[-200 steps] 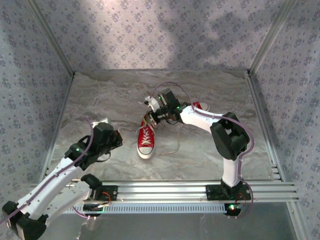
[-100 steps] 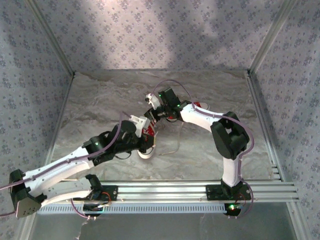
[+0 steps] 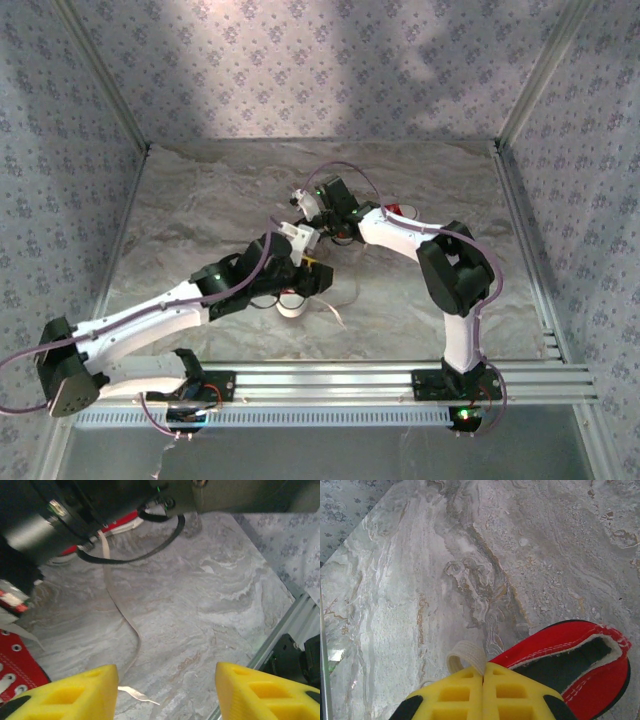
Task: Tie the shoes
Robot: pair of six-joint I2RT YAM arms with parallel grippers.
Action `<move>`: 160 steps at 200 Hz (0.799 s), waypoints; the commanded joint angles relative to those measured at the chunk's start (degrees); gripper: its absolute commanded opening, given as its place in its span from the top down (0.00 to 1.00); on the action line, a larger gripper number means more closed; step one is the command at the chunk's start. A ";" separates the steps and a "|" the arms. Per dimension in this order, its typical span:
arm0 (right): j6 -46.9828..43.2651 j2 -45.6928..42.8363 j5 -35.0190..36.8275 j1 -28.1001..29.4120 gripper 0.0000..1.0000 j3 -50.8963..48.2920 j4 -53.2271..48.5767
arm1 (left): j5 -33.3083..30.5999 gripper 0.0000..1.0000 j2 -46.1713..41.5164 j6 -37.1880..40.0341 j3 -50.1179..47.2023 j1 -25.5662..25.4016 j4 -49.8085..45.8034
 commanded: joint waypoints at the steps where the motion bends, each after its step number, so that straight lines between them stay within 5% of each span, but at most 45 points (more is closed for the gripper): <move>1: 0.73 -0.13 -0.77 -0.43 1.00 0.83 -0.82 | -6.64 0.46 -6.69 2.37 -1.98 1.44 -2.07; 25: -0.11 -0.78 -0.60 -0.42 1.00 0.32 -1.20 | -10.87 0.50 -11.30 2.32 -5.50 8.58 -6.94; 62: -2.64 -1.43 1.59 -0.62 1.00 -0.51 -3.37 | 2.67 0.53 -11.91 4.64 -15.03 22.50 5.81; 160: -5.07 -5.88 0.43 -2.36 1.00 -4.35 -4.53 | 17.72 0.53 6.34 11.11 -13.39 30.28 22.20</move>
